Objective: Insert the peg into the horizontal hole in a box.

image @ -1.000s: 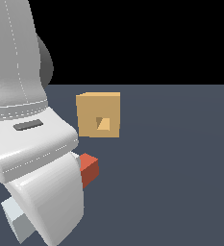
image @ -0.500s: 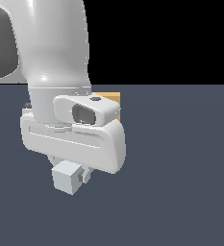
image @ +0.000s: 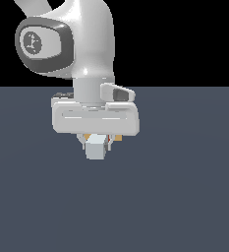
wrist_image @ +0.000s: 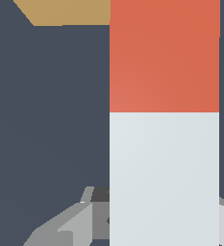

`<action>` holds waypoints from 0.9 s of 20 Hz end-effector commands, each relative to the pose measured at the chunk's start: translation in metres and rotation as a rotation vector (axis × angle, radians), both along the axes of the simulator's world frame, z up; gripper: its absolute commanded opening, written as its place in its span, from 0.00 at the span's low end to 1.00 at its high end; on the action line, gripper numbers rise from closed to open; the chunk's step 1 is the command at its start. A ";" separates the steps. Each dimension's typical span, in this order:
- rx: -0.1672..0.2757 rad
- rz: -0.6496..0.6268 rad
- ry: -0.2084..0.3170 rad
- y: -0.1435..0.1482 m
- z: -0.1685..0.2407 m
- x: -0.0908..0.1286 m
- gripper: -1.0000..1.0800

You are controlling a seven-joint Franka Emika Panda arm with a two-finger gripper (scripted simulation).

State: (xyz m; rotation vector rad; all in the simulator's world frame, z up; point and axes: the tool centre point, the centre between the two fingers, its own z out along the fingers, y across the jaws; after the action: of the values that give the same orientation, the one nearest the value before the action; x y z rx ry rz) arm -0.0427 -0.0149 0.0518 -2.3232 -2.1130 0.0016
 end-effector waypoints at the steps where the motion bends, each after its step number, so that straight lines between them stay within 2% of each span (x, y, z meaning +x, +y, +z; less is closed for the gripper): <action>1: 0.000 0.018 -0.002 0.005 0.002 0.002 0.00; 13: -0.001 0.023 0.000 0.004 0.002 0.001 0.00; 18: 0.000 0.023 -0.001 0.018 0.002 0.001 0.00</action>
State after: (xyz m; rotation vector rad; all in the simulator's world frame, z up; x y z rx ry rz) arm -0.0425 -0.0031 0.0528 -2.3001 -2.1368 0.0053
